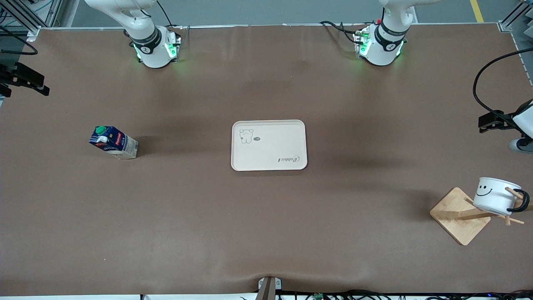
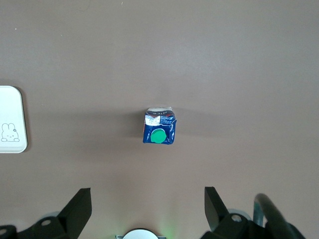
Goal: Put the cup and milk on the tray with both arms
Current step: 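Move the left gripper toward the white mug on the wooden stand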
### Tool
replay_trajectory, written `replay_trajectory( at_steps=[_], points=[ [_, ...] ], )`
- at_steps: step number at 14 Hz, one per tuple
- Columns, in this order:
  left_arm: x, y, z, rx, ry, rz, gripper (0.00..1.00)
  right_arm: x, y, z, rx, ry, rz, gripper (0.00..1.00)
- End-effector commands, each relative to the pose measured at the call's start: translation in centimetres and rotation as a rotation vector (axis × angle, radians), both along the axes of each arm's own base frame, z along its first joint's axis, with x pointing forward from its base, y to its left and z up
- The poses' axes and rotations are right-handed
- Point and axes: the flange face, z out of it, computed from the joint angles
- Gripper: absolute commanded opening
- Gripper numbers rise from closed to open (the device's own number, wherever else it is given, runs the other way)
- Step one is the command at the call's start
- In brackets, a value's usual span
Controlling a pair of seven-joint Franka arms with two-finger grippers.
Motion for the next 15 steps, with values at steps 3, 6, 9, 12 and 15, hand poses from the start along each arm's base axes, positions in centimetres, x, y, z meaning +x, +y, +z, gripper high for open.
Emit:
replay_trajectory(
  at_steps=[3,6,9,12,15],
  points=[
    [0.7,0.8,0.4,-0.026,-0.081,0.142,1.0,0.2,-0.1,0.4,0.008,0.002,-0.008,1.0],
    [1.1,3.4,-0.4,-0.076,-0.146,0.231,1.0,0.6,0.3,-0.1,0.007,0.011,0.01,1.0],
    [0.0,6.4,-1.9,-0.126,-0.248,0.307,1.0,0.8,0.3,-0.5,0.006,0.02,0.005,1.0],
    [-3.0,9.9,-2.8,-0.25,-0.386,0.426,1.0,0.8,0.1,-0.6,0.007,0.023,0.002,1.0],
    [-4.7,10.9,-5.5,-0.389,-0.461,0.552,1.0,0.8,0.4,-0.6,0.007,0.027,0.008,1.0]
  ],
)
